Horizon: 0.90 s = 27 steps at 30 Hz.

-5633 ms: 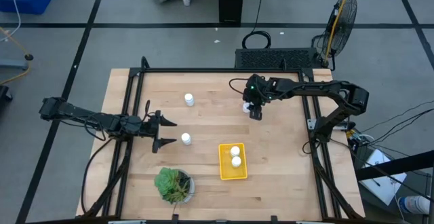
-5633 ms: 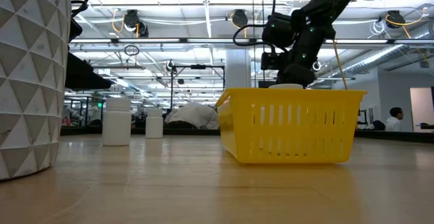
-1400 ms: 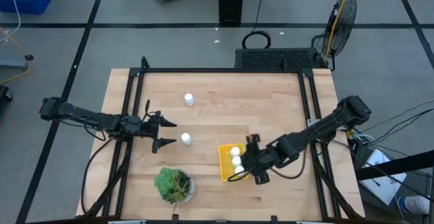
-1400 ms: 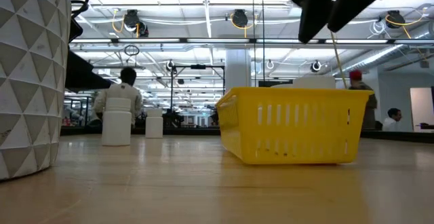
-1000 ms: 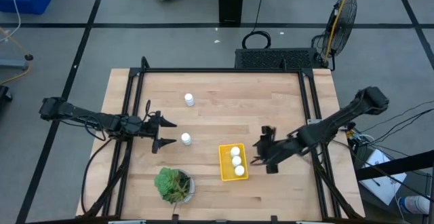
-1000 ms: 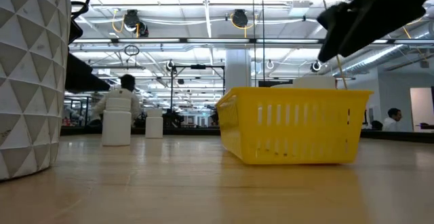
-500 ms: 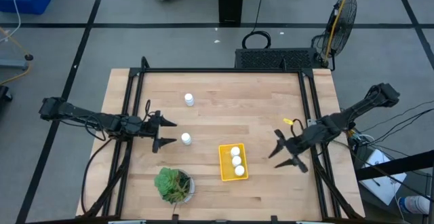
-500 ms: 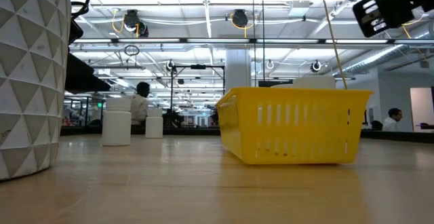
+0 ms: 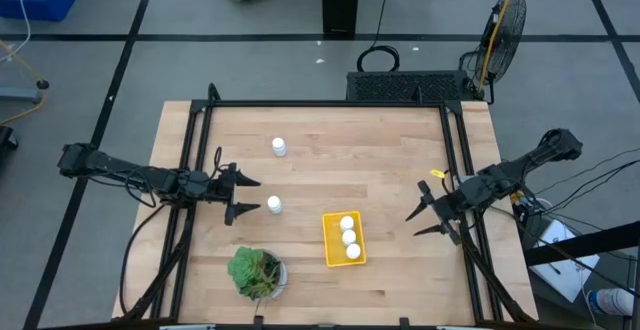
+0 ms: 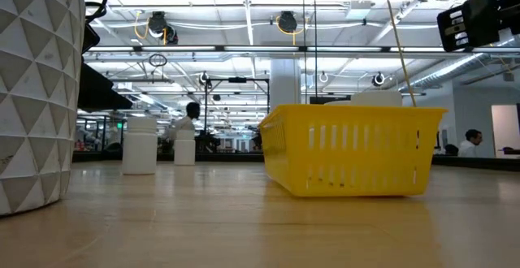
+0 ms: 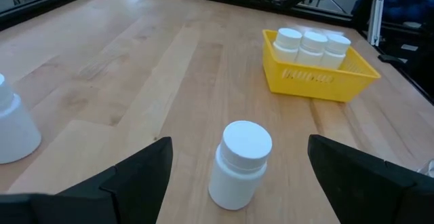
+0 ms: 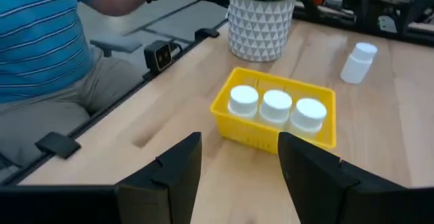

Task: Pick and place pill bottles into a basket
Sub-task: Put the white pill bottle into the yellow bin

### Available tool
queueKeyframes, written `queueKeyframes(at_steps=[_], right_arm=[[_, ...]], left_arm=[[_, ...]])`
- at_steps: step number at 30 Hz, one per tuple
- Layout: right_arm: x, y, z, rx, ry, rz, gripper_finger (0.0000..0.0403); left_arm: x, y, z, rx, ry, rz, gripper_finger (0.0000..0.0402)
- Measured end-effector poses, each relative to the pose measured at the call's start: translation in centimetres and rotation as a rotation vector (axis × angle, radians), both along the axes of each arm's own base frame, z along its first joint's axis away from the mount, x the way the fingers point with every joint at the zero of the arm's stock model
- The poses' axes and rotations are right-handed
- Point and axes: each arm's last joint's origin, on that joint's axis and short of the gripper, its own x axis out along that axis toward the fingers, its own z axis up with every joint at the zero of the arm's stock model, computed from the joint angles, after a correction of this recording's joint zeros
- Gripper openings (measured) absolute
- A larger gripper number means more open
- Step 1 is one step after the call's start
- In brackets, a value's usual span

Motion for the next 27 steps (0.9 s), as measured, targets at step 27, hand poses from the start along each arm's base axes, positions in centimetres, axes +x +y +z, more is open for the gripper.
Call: queueKeyframes(at_steps=[27], right_arm=[[-2.3, -1.2, -3.1, 0.109, -0.212, -0.003, 0.0193]], left_arm=[[0.0, 0.0, 0.0, -0.004, -0.002, 0.002, 0.0346]])
